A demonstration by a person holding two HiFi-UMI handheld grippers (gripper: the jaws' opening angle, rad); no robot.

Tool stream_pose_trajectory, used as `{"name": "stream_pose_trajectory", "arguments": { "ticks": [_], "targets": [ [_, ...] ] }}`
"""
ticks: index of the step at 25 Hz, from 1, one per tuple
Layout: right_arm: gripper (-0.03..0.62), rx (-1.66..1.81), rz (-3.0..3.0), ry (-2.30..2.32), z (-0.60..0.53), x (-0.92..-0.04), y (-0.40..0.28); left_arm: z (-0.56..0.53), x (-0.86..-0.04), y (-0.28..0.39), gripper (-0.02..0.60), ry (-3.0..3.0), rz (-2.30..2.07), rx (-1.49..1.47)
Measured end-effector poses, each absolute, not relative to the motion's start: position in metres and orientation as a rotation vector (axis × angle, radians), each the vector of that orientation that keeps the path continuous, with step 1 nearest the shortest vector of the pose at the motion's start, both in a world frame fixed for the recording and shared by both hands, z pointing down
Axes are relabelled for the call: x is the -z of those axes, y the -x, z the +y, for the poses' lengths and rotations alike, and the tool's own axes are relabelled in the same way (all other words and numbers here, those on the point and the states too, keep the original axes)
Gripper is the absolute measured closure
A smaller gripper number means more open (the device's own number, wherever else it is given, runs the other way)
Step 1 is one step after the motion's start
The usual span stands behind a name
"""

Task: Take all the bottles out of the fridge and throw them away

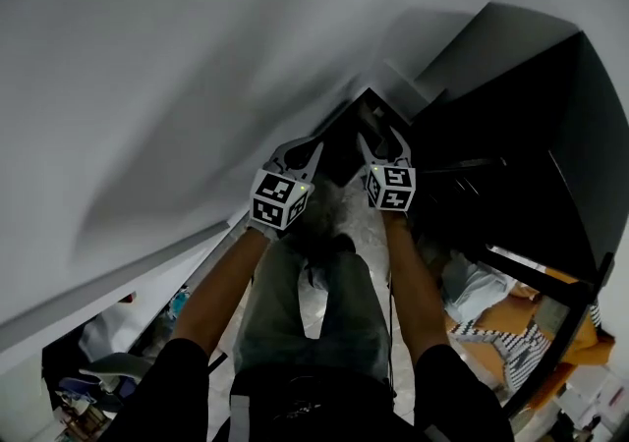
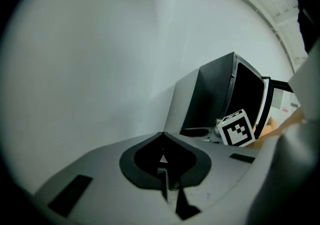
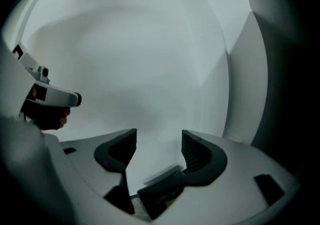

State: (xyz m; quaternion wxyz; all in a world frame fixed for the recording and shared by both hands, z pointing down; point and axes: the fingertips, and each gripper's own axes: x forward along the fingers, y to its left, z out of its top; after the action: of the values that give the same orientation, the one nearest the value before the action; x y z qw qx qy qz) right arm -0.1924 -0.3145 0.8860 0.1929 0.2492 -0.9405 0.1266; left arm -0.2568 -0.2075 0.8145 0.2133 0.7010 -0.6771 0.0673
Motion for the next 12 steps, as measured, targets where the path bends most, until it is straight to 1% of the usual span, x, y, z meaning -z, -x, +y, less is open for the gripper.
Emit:
{"name": "stream_pose_trajectory", "arguments": {
  "ticks": [1, 3, 5, 10, 12],
  "targets": [
    [0.304, -0.36, -2.646, -0.701, -0.31, -0.865, 0.188, -0.206, -0.799, 0.254, 0.583, -1.942, -1.879, -0.182],
    [0.331, -0.372, -2.66, -0.709, -0.303, -0.823, 0.177, -0.203, -0.766, 0.247, 0.583, -1.936, -1.878, -0.169],
    [0.386, -0.39, -2.671, -0.728, -0.296, -0.782, 0.165, -0.199, -0.732, 0.239, 0.583, -1.931, -1.882, -0.156],
    [0.575, -0.394, -2.666, -0.786, -0.279, -0.69, 0.132, -0.189, -0.655, 0.212, 0.583, -1.943, -1.891, -0.123],
    [0.585, -0.39, -2.675, -0.771, -0.269, -0.661, 0.122, -0.186, -0.63, 0.201, 0.583, -1.955, -1.894, -0.101]
  ]
}}
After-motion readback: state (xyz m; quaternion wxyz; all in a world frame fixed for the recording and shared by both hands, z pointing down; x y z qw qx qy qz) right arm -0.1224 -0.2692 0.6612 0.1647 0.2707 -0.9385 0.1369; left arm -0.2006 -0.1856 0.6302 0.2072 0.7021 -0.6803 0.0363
